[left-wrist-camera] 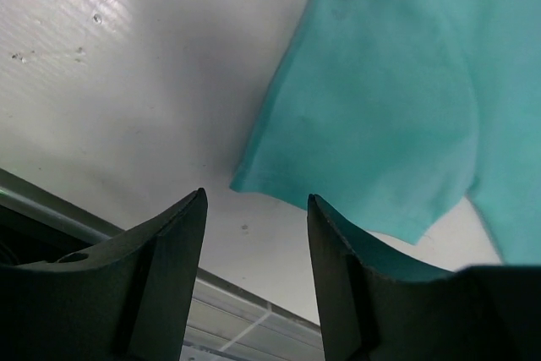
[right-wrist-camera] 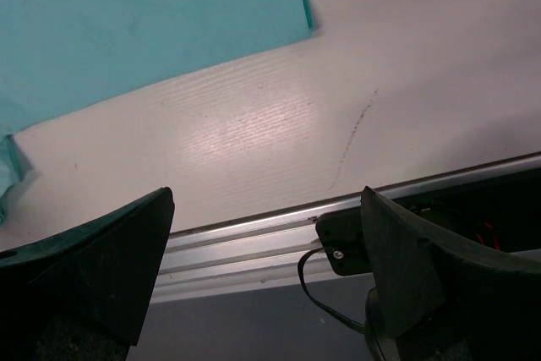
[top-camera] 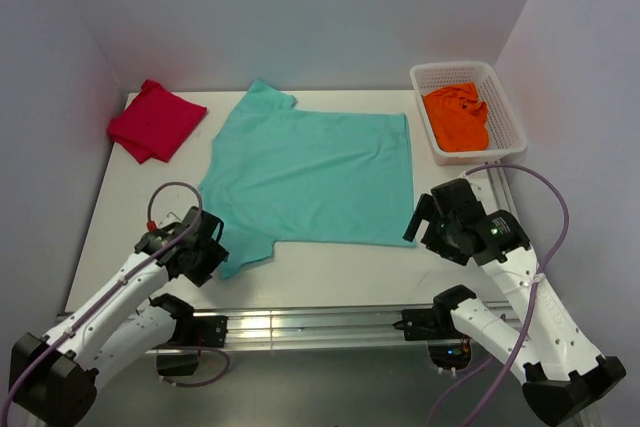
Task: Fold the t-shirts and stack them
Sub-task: Fold the tshirt
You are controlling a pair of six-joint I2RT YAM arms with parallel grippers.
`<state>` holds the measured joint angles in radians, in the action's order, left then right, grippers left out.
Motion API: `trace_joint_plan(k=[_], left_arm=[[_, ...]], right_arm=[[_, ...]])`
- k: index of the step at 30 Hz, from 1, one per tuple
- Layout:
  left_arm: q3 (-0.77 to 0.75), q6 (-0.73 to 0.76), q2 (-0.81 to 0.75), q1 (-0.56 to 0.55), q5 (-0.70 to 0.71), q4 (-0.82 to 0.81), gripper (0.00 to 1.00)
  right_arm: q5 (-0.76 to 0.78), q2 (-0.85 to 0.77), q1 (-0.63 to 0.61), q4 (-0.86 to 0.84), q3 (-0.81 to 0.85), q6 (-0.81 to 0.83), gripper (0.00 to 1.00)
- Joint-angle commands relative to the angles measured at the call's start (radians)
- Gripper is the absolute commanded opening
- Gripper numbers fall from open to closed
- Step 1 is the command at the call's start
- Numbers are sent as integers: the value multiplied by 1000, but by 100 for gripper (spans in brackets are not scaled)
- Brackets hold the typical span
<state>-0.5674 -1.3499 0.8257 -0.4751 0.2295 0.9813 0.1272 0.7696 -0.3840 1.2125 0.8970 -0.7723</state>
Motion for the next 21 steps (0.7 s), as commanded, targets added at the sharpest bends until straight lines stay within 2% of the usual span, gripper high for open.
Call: trace_joint_plan(k=[1,7,15,21], left_arm=[[49,-92,26,-40,-7,-44,57],[75,-132,55,-123,37,-73,58],[132,-147,105,-160,50,-139,56],[179,-175,105,-172,65,-168,49]], right_arm=[[38,16,-7,47,63,-21,98],[45,16,-9,56,72,-12,98],[51,25,-7,62,74,2,98],[62,27,-6,58,62,5,99]])
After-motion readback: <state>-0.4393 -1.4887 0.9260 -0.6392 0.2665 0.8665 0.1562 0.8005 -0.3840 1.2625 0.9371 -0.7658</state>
